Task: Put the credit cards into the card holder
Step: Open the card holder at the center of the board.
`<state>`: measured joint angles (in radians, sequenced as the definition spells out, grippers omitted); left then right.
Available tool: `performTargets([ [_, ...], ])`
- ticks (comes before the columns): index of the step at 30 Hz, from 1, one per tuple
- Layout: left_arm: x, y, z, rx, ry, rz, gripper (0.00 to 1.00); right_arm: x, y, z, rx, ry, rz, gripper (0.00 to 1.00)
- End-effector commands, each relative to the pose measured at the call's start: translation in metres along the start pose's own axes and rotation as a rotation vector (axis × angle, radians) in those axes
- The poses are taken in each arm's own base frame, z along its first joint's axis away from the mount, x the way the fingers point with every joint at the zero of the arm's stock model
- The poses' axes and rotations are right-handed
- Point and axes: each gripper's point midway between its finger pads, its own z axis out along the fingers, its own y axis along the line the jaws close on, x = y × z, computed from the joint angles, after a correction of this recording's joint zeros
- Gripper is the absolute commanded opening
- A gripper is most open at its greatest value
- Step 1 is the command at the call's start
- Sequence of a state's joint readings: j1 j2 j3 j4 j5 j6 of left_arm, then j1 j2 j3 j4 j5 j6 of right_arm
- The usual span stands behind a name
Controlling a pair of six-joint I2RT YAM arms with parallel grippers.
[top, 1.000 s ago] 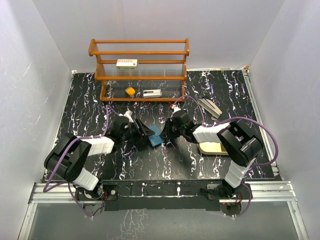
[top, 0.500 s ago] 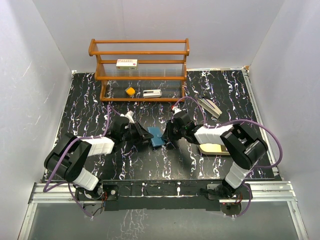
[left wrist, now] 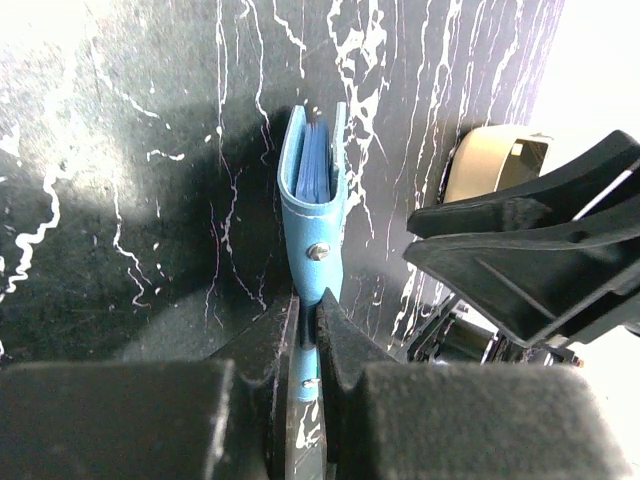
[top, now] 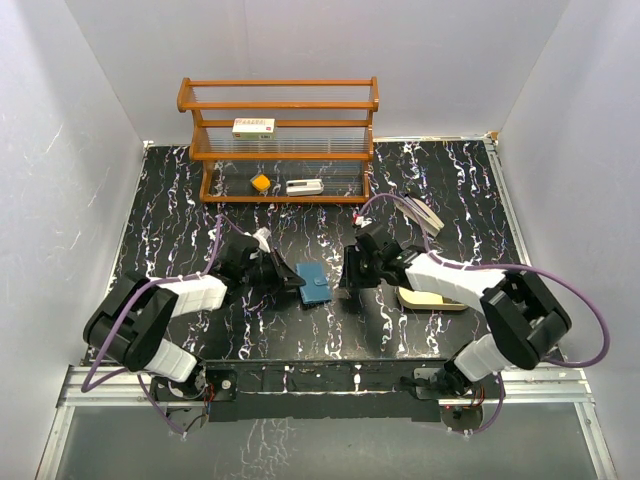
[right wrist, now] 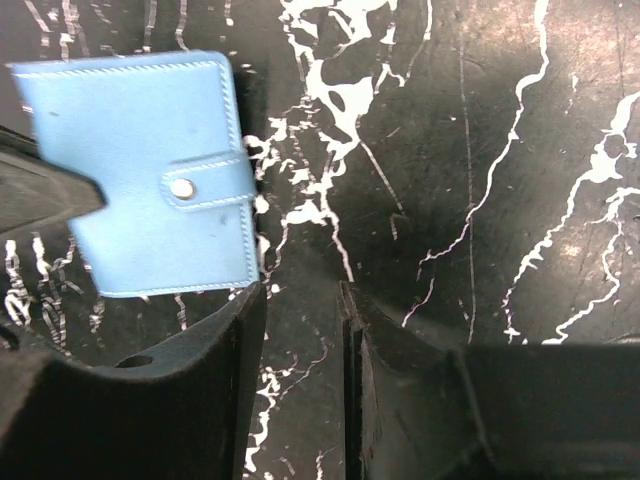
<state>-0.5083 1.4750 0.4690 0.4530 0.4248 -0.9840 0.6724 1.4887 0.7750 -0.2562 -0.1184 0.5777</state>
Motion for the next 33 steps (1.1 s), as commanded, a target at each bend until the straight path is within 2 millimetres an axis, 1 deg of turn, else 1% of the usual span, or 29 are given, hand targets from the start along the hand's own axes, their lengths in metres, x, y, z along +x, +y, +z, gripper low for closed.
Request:
performTargets([
  [1,0.016,-0.011,-0.009,0.028,0.064,0.024,0.0,-0.021,0.03,-0.022,-0.073,-0.05,0.031,0.33],
  [7,0.03,-0.008,-0.012,0.018,0.103,0.019,0.0,-0.019,0.057,-0.026,-0.13,-0.059,0.069,0.36],
  [11,0.038,-0.004,-0.013,0.007,0.124,0.013,0.0,-0.019,0.07,-0.022,-0.137,-0.054,0.065,0.38],
  [15,0.044,0.001,-0.012,-0.008,0.136,-0.004,0.0,-0.016,0.079,-0.013,-0.143,-0.025,0.042,0.42],
  [20,0.045,-0.001,-0.013,-0.007,0.135,-0.008,0.0,-0.014,0.075,-0.002,-0.081,0.006,0.024,0.42],
  [24,0.045,-0.001,-0.012,-0.011,0.132,-0.012,0.0,-0.009,0.073,0.005,-0.078,0.021,0.024,0.42],
  [28,0.047,0.0,-0.012,-0.008,0.134,-0.015,0.0,0.001,0.074,0.013,-0.078,0.06,0.019,0.42],
  [33,0.046,-0.001,-0.012,-0.014,0.136,-0.004,0.0,0.02,0.069,0.026,-0.039,0.103,-0.009,0.43],
])
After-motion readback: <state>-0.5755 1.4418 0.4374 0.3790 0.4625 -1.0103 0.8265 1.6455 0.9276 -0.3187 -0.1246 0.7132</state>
